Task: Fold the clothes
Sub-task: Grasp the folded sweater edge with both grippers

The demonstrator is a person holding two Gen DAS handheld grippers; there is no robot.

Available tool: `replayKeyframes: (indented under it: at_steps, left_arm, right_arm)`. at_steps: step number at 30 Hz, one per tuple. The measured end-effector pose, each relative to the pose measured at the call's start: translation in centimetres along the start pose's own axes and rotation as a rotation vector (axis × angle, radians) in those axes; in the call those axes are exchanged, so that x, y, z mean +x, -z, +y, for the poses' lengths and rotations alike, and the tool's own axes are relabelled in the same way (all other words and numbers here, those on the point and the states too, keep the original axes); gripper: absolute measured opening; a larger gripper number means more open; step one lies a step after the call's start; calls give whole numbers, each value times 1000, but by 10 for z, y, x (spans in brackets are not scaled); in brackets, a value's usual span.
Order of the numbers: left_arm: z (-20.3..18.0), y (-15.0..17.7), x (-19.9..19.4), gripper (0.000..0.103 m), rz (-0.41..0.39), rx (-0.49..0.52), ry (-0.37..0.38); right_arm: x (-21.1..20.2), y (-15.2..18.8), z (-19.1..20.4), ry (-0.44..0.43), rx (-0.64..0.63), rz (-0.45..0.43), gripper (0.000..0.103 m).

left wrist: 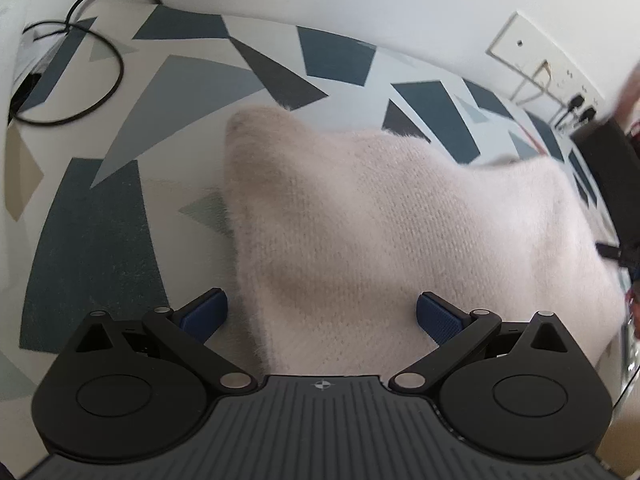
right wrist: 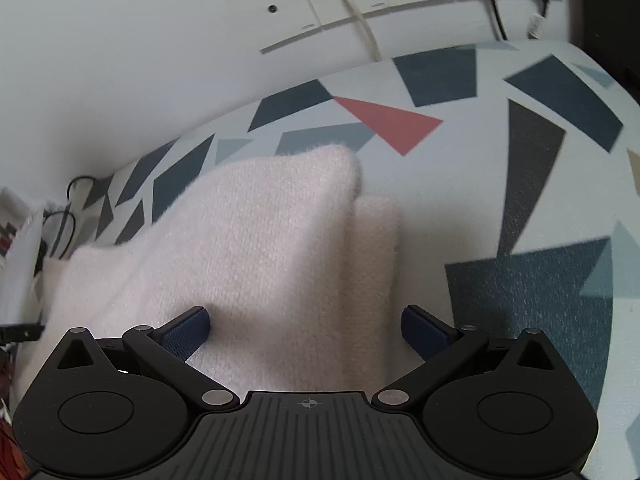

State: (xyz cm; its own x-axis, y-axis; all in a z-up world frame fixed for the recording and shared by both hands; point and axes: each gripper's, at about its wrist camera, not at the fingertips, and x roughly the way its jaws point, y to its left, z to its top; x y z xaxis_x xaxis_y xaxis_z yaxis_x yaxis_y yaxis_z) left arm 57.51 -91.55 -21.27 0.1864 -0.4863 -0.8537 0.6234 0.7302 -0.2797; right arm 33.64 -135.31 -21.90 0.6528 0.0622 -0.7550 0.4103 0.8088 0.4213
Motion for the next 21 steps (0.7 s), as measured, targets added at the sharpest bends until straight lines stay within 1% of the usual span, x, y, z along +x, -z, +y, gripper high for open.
replayKeyframes:
  at_steps: [5,7,10,11,14,17,19,20,21]
  left_arm:
    - [-9,3,2,103,-11,25,-47]
    - [-9,4,2,103,-15,24,-47]
    - [-7,-1,2,102,-3,-24,-30]
    - [-6,-3,3,102,1,-48,-10]
    - [-8,-7,6,101,20,-101,89]
    - [-11,-8,9,101,18,-134,113]
    - [-7,-9,9,101,18,-181,163]
    - [-4,-8,11,101,25,-222,214]
    - [1,-7,14,101,37,-273,280]
  right_arm:
    - [5,-1,6,27,-35,-5,102]
    - [7,1,10,43,-64,-6,102]
    - [8,1,10,40,-74,-10,102]
    - [7,1,10,37,-71,-10,102]
    - [8,0,10,37,-69,-6,102]
    - [9,1,12,50,-74,-4,102]
    - [10,1,14,60,-78,-7,102]
    - [10,2,14,64,-79,-9,102]
    - [11,2,15,67,-80,-12,102]
